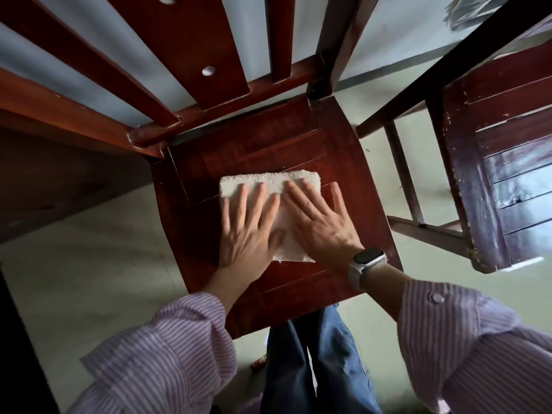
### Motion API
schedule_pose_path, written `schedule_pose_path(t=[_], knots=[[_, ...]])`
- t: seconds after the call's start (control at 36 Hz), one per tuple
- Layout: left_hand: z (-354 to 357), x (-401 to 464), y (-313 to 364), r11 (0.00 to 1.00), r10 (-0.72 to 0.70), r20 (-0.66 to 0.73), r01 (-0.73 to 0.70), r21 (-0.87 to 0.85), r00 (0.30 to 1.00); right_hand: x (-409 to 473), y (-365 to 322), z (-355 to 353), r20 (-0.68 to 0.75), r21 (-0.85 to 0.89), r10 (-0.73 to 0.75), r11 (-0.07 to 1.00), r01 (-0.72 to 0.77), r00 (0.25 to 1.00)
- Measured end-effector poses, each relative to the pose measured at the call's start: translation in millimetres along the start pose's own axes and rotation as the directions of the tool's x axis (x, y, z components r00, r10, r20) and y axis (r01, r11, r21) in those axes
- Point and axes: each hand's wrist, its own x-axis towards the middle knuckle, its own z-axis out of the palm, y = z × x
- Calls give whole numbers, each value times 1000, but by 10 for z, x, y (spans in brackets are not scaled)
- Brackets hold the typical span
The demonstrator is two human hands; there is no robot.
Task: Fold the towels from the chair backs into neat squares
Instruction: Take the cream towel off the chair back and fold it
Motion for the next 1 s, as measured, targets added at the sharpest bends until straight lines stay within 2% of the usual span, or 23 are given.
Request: schedule_pose_path(t=[0.06,0.11,0.19,0.25,0.28,0.33,0.39,0.42,0.44,0.53,0.58,0.72,0.78,0.83,0.86,0.94,1.0], knots=[[34,18,-18,1000,-24,25,23,4,999,0,71,48,54,-84,31,996,-26,998],[39,32,-18,1000,-27,45,28,-15,999,39,115,5,61,-94,70,993,-64,996],[13,14,-52,993,-56,-2,55,-107,998,68,144,-102,61,134,182,973,-189,981],[-18,-15,-112,962,-163,-41,149,-229,986,37,133,-145,52,322,325,890,-324,944],[-26,-26,-148,930,-245,-47,221,-293,968,20,107,-165,58,424,413,814,-397,909],[-54,-35,-212,811,-453,-27,399,-429,891,10,23,-222,159,627,592,558,-544,790],[-83,-15,-263,594,-614,99,541,-596,783,51,-47,-241,341,715,698,242,-656,629],[-92,3,-287,484,-643,186,583,-652,743,75,-72,-235,386,718,719,160,-678,578],[-90,17,-311,410,-648,250,606,-681,720,96,-89,-225,404,723,725,120,-680,558],[-145,52,-353,273,-624,351,616,-739,698,141,-106,-191,442,749,703,53,-660,557],[-199,85,-362,185,-591,411,614,-768,693,156,-103,-148,465,742,683,46,-668,564],[-296,152,-385,47,-492,520,618,-785,698,148,-101,-147,451,777,662,39,-629,599],[-321,140,-371,5,-442,540,604,-797,716,104,-104,-181,465,804,645,-21,-595,606],[-398,92,-343,-13,-424,536,587,-809,730,36,-115,-223,512,813,607,-114,-571,609],[-448,62,-327,-17,-421,530,578,-816,736,-2,-126,-268,517,817,594,-126,-563,617],[-632,-53,-265,10,-439,469,527,-850,766,-108,-161,-439,459,847,623,-93,-523,633],[-862,-150,-188,48,-448,390,457,-888,804,-212,-169,-669,384,866,691,-41,-498,612]])
